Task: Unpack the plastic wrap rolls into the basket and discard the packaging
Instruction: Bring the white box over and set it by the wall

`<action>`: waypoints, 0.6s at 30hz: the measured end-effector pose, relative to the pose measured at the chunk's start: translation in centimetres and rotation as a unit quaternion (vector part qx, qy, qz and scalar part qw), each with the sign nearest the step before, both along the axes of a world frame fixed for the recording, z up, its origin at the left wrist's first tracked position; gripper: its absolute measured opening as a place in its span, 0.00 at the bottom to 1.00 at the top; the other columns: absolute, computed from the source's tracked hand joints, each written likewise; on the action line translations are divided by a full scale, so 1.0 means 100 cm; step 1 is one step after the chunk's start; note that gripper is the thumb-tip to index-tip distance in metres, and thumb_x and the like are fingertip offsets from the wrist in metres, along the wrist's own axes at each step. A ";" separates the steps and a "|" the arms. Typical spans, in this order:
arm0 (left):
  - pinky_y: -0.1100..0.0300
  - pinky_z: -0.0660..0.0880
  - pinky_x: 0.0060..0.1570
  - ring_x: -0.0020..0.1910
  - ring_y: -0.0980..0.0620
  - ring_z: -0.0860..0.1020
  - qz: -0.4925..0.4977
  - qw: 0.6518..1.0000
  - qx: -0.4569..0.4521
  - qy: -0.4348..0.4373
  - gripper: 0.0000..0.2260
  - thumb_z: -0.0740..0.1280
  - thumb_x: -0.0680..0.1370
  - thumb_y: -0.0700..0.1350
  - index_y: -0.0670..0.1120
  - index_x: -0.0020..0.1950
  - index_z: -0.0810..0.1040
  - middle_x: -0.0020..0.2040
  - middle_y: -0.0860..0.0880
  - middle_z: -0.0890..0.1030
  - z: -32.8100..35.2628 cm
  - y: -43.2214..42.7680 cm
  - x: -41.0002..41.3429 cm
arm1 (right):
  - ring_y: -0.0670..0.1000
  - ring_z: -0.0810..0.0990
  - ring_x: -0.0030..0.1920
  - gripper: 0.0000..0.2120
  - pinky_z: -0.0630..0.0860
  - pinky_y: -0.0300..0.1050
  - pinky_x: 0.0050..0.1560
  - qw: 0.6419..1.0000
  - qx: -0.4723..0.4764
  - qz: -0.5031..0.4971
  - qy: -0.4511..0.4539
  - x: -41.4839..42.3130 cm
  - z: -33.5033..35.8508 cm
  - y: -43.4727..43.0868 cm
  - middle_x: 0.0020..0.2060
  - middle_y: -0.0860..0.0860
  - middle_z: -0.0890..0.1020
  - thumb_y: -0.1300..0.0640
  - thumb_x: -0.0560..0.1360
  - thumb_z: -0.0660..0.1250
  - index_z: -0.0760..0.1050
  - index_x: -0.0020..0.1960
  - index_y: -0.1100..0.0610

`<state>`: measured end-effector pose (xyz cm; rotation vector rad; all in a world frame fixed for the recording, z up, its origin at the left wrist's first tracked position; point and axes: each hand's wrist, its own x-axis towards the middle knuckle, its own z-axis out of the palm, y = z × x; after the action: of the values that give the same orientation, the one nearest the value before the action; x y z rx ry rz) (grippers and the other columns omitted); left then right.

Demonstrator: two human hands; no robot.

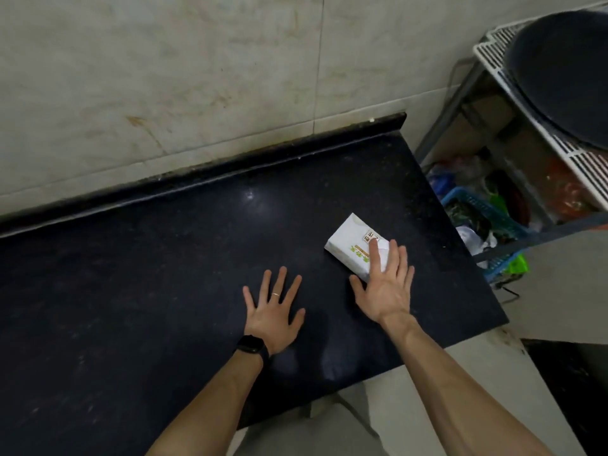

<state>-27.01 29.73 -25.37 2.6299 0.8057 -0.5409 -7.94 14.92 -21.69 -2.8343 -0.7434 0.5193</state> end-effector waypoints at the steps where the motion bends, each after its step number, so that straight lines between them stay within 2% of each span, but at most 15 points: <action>1: 0.31 0.34 0.71 0.77 0.47 0.30 0.000 1.000 -0.004 0.005 0.30 0.46 0.80 0.65 0.62 0.77 0.34 0.77 0.56 0.29 0.002 0.001 0.001 | 0.62 0.38 0.78 0.41 0.44 0.66 0.76 1.000 -0.002 0.004 0.007 0.004 0.001 0.001 0.79 0.58 0.42 0.43 0.77 0.63 0.44 0.80 0.49; 4: 0.33 0.39 0.73 0.78 0.46 0.36 0.008 1.000 -0.026 0.008 0.30 0.49 0.80 0.63 0.61 0.79 0.39 0.79 0.55 0.35 0.016 0.003 0.007 | 0.65 0.41 0.78 0.38 0.48 0.66 0.77 0.999 -0.013 0.035 0.027 0.018 0.005 0.002 0.79 0.60 0.44 0.47 0.76 0.65 0.49 0.79 0.51; 7: 0.39 0.44 0.75 0.80 0.46 0.47 0.040 0.999 -0.009 0.009 0.27 0.54 0.81 0.57 0.56 0.80 0.53 0.81 0.51 0.51 0.038 -0.003 0.005 | 0.66 0.53 0.73 0.38 0.63 0.61 0.71 0.995 -0.003 0.063 0.076 0.032 0.019 0.004 0.76 0.61 0.51 0.49 0.74 0.68 0.51 0.77 0.53; 9: 0.42 0.46 0.76 0.79 0.47 0.52 0.102 0.995 0.002 -0.011 0.25 0.56 0.81 0.55 0.53 0.78 0.60 0.79 0.50 0.60 0.054 -0.010 -0.005 | 0.64 0.62 0.69 0.37 0.66 0.57 0.66 0.991 0.009 0.063 0.119 0.040 0.031 0.005 0.72 0.60 0.60 0.48 0.73 0.70 0.53 0.75 0.52; 12: 0.46 0.49 0.76 0.78 0.48 0.55 0.204 0.978 0.006 -0.041 0.24 0.56 0.80 0.55 0.54 0.76 0.63 0.77 0.51 0.63 0.075 -0.022 -0.039 | 0.61 0.71 0.63 0.36 0.72 0.56 0.63 0.977 0.053 0.086 0.185 0.027 0.052 0.009 0.67 0.58 0.69 0.43 0.69 0.72 0.58 0.71 0.48; 15: 0.47 0.52 0.75 0.78 0.49 0.57 0.308 0.950 0.020 -0.040 0.24 0.56 0.79 0.56 0.56 0.75 0.64 0.76 0.53 0.65 0.087 -0.033 -0.097 | 0.56 0.75 0.57 0.32 0.75 0.54 0.58 0.956 0.076 0.167 0.230 -0.027 0.065 0.025 0.63 0.53 0.72 0.41 0.67 0.72 0.60 0.65 0.42; 18: 0.47 0.54 0.75 0.77 0.48 0.58 0.423 0.906 0.021 -0.019 0.24 0.56 0.78 0.57 0.58 0.75 0.64 0.75 0.54 0.67 0.094 -0.049 -0.176 | 0.53 0.76 0.54 0.30 0.76 0.51 0.53 0.927 0.080 0.255 0.264 -0.105 0.072 0.049 0.60 0.50 0.73 0.39 0.66 0.71 0.61 0.63 0.40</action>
<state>-44.56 24.85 -15.95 2.0064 1.7948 -0.2142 -18.49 19.82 -14.44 -2.1654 -1.3173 1.1709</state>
